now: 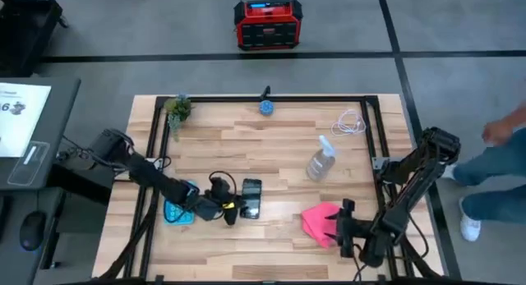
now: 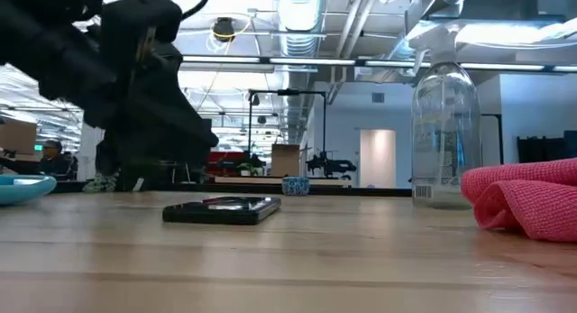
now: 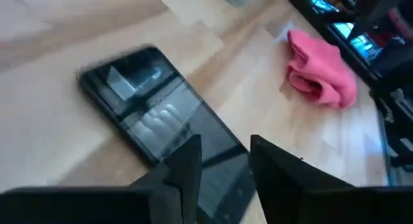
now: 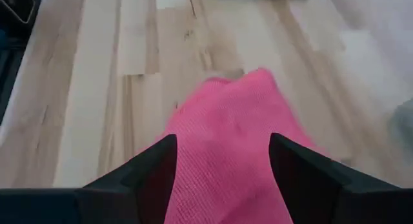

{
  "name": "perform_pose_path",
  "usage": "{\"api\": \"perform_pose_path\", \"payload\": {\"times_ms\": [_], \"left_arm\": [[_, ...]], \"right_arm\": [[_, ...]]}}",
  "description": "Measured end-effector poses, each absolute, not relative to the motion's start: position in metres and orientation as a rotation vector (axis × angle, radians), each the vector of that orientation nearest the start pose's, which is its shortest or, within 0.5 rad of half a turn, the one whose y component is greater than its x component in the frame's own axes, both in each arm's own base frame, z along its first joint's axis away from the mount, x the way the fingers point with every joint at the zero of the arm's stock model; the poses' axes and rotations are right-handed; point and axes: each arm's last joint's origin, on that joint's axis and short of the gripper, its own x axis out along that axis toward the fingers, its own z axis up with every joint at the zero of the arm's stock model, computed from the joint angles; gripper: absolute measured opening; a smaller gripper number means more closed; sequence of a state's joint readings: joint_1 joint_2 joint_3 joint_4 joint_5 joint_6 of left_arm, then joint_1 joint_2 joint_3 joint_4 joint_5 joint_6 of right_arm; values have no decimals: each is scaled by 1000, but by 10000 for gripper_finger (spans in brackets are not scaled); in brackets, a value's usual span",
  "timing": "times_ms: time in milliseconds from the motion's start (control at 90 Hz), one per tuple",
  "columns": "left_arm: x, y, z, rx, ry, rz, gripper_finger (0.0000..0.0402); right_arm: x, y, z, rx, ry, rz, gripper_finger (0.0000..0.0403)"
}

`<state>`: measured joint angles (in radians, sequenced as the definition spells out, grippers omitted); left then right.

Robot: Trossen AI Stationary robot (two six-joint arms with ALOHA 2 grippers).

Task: Apply microfiber cloth
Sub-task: Wipe the front of the black cellphone using pink microfiber cloth

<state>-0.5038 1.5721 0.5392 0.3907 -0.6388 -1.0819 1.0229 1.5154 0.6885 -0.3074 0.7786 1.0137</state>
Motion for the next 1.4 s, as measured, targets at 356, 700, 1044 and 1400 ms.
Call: {"api": "perform_pose_path", "payload": {"times_ms": [356,700,1044,1400], "left_arm": [[242,-115,133,-683,420,414,106],[234,-131,134,-604,459,321,106],[228,-140,138,-579,450,279,106],[221,-150,141,-571,438,250,106]], "right_arm": [[180,184,102,187,680,-97,147],[297,173,173,-39,447,-190,3],[386,126,170,-59,513,-51,1],[441,115,127,-136,768,-159,0]]}}
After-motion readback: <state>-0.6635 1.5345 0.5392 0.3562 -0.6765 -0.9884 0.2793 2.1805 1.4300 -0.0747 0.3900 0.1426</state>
